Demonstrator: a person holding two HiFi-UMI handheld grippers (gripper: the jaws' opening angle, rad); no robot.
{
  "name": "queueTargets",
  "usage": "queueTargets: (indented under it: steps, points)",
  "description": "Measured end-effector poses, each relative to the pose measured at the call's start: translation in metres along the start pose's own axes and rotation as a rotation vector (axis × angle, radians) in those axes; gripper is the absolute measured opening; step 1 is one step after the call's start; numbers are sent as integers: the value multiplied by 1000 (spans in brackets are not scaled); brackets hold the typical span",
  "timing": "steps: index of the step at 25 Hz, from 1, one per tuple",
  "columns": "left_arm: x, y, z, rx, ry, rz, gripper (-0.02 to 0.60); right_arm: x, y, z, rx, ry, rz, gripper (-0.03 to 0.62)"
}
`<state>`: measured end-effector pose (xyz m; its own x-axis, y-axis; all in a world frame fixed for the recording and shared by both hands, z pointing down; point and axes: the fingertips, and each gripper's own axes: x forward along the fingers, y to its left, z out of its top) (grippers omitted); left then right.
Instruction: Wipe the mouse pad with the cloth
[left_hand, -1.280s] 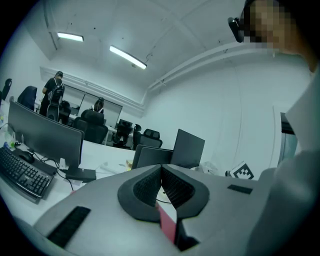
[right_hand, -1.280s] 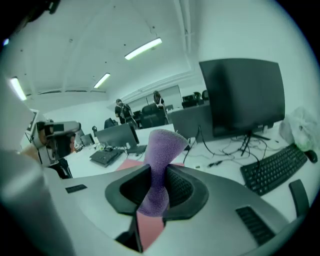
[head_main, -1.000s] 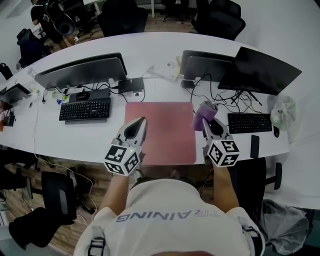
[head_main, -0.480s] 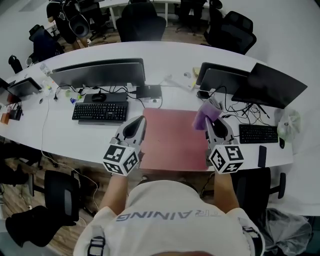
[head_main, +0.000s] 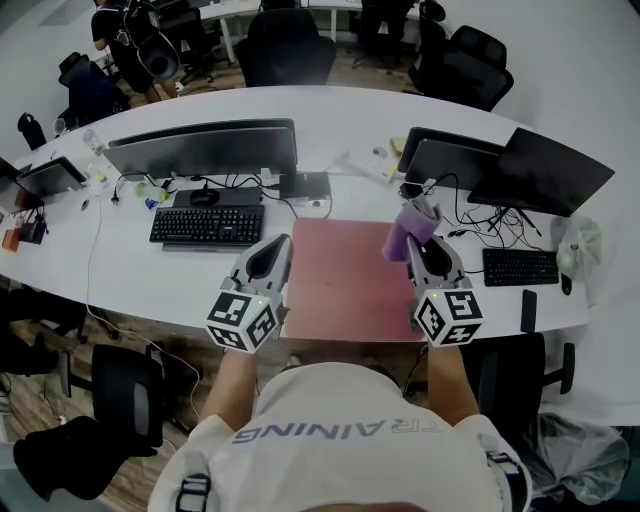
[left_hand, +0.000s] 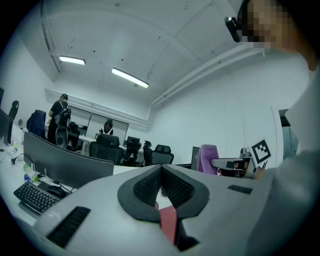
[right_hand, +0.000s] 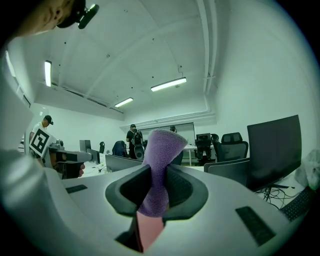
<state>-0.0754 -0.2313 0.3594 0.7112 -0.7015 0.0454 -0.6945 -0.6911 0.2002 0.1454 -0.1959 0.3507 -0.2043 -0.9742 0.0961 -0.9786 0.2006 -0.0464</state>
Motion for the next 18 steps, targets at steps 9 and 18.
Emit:
queueTargets:
  steps: [9,18]
  points:
    - [1,-1,-6,-22,5,4,31,-3,-3,-3,0,11,2,97]
    - [9,-10,-11,-27,14,4,31,-7,-14,-6,2,20,5,97]
